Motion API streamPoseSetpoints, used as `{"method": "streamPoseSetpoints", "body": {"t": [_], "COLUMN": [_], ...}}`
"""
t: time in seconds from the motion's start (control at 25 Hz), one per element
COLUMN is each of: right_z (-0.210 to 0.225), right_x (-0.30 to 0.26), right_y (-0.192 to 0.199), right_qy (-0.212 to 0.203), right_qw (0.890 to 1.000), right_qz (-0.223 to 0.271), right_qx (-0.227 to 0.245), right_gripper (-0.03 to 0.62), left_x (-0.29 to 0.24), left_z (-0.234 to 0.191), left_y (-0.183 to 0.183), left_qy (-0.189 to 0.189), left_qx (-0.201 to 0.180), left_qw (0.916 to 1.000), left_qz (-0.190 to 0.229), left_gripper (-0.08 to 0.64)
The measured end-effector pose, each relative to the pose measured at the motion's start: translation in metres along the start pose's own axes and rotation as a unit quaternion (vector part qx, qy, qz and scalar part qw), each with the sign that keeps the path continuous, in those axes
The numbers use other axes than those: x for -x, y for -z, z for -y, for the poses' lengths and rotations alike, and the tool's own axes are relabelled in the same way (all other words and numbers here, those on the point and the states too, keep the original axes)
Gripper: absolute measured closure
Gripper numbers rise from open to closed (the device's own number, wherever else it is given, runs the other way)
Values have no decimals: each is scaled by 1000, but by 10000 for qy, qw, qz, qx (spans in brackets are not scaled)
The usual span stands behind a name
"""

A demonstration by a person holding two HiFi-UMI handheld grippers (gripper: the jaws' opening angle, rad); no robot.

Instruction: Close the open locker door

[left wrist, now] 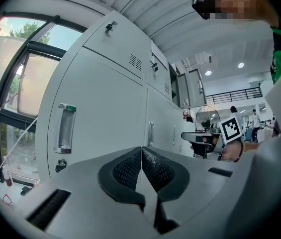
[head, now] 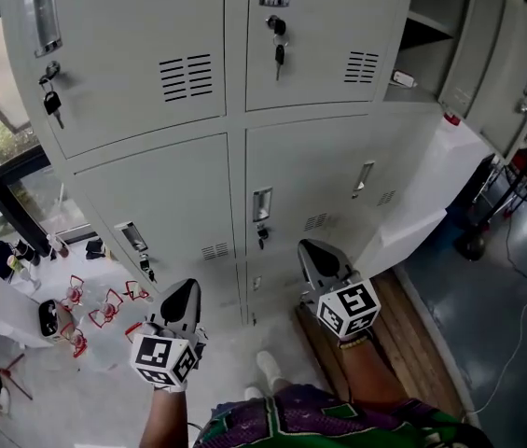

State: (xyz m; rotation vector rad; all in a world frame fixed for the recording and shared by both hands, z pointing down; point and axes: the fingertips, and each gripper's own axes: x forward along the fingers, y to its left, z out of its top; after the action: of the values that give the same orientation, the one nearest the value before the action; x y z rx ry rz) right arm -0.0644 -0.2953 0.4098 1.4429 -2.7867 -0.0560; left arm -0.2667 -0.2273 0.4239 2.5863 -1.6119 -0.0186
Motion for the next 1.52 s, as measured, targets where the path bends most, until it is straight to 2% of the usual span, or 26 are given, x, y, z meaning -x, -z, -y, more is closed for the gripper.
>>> {"method": "streamPoseSetpoints", "body": {"t": [0.52,1.2,1.4,1.52], "right_z": [26,166,192,198], "right_x": [48,130,145,150], "right_y": [-13,-28,-28,-31], "right_qy": [514,1204,1303,1189], "right_qw": [9986,9926,9913,9927], "right_qz": [47,147,184,209], "right_qx": [99,12,-2,42], "right_gripper": [601,601,598,429], "left_x": [-21,-134,-163,-175], "left_z": [29,150,179,196], "left_y": [-28,-43,-47,-52], "left_qy": [441,1139,1385,1545], "left_qx": [-158,-237,-318,-384], "left_qw": [9984,9925,9893,9866], "left_qz": [304,370,341,366], "left_gripper": [537,537,537,537]}}
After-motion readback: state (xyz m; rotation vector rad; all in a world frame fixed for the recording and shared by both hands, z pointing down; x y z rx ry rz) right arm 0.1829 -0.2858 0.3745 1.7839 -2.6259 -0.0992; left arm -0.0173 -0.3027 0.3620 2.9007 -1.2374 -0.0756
